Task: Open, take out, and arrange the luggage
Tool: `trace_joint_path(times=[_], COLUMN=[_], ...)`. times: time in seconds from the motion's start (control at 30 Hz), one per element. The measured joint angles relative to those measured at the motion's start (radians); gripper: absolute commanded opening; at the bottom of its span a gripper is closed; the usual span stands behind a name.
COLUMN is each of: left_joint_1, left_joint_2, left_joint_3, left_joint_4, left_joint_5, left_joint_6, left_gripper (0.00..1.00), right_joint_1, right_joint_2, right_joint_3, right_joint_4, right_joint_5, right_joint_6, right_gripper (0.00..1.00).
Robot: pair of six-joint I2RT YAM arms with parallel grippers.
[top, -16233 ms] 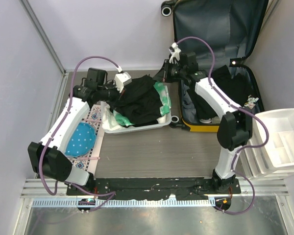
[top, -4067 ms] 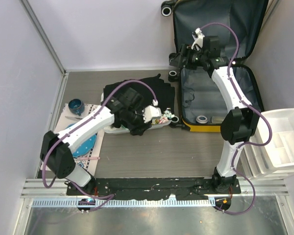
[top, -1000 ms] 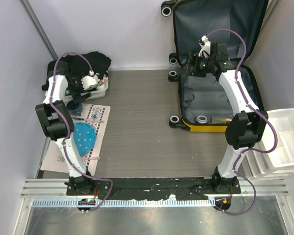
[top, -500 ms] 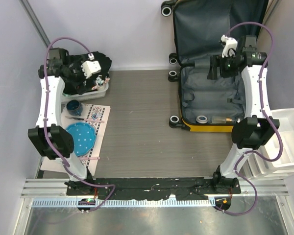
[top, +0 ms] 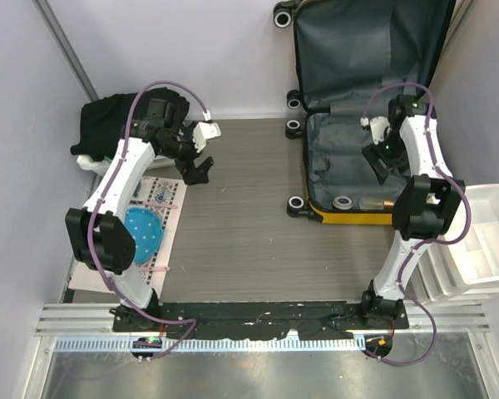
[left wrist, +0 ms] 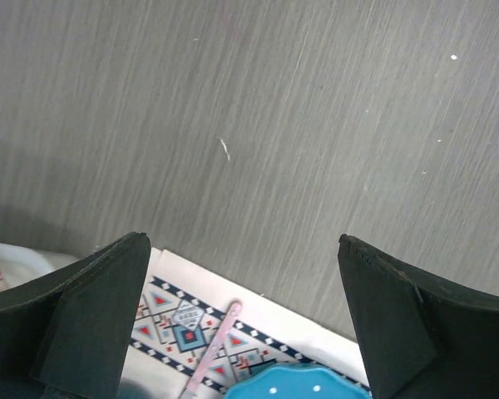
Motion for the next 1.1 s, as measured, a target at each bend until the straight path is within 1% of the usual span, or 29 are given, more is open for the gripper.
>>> trace_joint_path(times=[0.13, 0.33, 0.43, 0.53, 0.67, 0.73, 0.83, 0.87, 1.1], left_joint_1=[-0.002, -0.002, -0.002, -0.005, -0.011, -0.014, -0.017, -0.018, -0.027], left_joint_2=[0.0, 0.0, 0.0, 0.0, 0.0, 0.0, 0.003, 0.006, 0.019], left_joint_3=[-0.029, -0.03, -0.035, -0.043, -0.044, -0.044, -0.044, -0.044, -0.044], left_joint_4=[0.027, 0.07, 0.097, 0.114, 0.129, 0.134, 0.138, 0.142, 0.19], left_joint_5=[0.016, 0.024, 0.035, 0.045, 0.05, 0.05, 0.051, 0.051, 0.046], left_joint_6=[-0.055, -0.096, -0.115, -0.129, -0.135, -0.14, -0.148, -0.15, -0.211], left_gripper=[1.0, 0.99, 1.0, 1.0, 1.0, 1.0, 0.99, 0.99, 0.95], right_joint_1=[-0.004, -0.005, -0.005, -0.004, -0.004, -0.004, 0.002, 0.004, 0.05], right_joint_2=[0.005, 0.015, 0.009, -0.006, -0.015, -0.015, -0.014, -0.012, -0.006], right_joint_3=[-0.123, -0.336, -0.433, -0.486, -0.504, -0.504, -0.503, -0.503, -0.476], right_joint_4=[-0.003, 0.007, 0.098, 0.164, 0.211, 0.228, 0.243, 0.248, 0.225], right_joint_5=[0.078, 0.116, 0.117, 0.113, 0.098, 0.083, 0.055, 0.044, -0.066], right_joint_6=[-0.052, -0.121, -0.156, -0.184, -0.211, -0.222, -0.234, -0.237, -0.214], right_gripper=[0.73, 0.75, 0.77, 0.78, 0.76, 0.72, 0.62, 0.61, 0.63])
